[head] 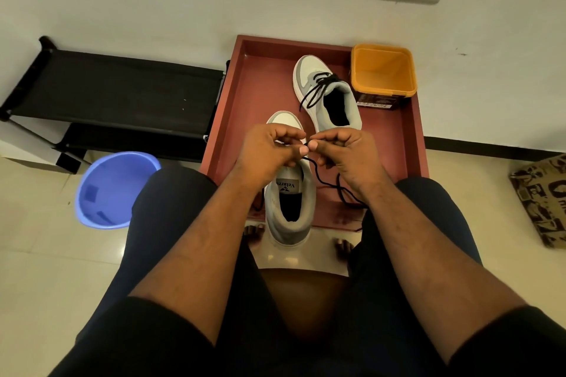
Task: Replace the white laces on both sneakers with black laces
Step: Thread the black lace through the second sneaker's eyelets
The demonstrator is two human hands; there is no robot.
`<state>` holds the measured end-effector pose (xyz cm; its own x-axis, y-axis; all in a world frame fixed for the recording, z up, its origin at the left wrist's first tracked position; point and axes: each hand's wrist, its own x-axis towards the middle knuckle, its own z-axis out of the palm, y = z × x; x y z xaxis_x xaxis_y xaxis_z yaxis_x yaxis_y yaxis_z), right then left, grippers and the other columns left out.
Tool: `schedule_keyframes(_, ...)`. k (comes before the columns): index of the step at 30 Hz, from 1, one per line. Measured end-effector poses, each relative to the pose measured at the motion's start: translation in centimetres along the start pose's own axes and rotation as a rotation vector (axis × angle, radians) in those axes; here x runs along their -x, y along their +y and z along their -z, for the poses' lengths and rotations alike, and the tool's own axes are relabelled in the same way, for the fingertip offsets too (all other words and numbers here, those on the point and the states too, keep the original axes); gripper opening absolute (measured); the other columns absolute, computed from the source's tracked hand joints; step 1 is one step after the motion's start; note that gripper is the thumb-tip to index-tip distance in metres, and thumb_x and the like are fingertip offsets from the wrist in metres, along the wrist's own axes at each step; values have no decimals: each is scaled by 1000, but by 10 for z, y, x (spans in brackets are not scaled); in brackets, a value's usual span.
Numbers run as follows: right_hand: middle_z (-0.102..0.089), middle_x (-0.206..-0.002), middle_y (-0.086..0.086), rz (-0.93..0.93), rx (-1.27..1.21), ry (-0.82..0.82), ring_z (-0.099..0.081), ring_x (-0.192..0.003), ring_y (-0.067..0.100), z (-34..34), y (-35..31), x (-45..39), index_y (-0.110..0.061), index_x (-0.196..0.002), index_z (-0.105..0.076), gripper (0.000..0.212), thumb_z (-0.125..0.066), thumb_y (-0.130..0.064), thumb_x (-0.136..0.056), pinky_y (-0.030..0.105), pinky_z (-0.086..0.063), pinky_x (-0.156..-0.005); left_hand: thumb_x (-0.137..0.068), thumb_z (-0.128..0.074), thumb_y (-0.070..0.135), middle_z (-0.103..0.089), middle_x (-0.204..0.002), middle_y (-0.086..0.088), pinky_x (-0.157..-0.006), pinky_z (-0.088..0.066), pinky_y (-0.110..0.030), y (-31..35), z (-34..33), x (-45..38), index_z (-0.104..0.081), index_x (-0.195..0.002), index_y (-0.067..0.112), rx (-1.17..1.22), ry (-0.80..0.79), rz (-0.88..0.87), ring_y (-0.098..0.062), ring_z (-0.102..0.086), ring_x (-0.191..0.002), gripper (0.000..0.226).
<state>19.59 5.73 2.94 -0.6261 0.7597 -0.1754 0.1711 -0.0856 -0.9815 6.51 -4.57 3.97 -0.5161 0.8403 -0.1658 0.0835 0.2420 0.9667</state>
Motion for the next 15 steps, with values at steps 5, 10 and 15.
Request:
schedule_keyframes(5, -70, -64, 3, -3, 20, -1, -55, -50, 9, -4, 2, 0, -7, -78, -74, 12, -73, -17, -84, 17, -44, -51, -85, -72, 10, -75, -87, 2, -80, -57, -24, -5, -1, -1, -76, -98, 10, -209, -15, -115, -8, -71, -82, 14)
schedule_keyframes(10, -72, -77, 0, -20, 204, -15, -61, -63, 6, -8, 13, -3, -10, -88, -74, 22, -69, -32, -87, 20, -48, -59, -90, -65, 10, -71, -101, 2, -86, -57, -31, -13, 4, -8, -73, -107, 13, -220, 186, -97, -7, -67, -93, 20)
schedule_keyframes(15, -70, -96, -1, 47, 727, -134, -60, -83, 9, -13, 27, -3, -13, -109, -72, 27, -70, -23, -85, 15, -39, -67, -90, -66, 25, -69, -79, 17, -77, -58, -33, -22, -2, -9, -76, -89, 24, -321, 160, -46, -3, -67, -78, 11)
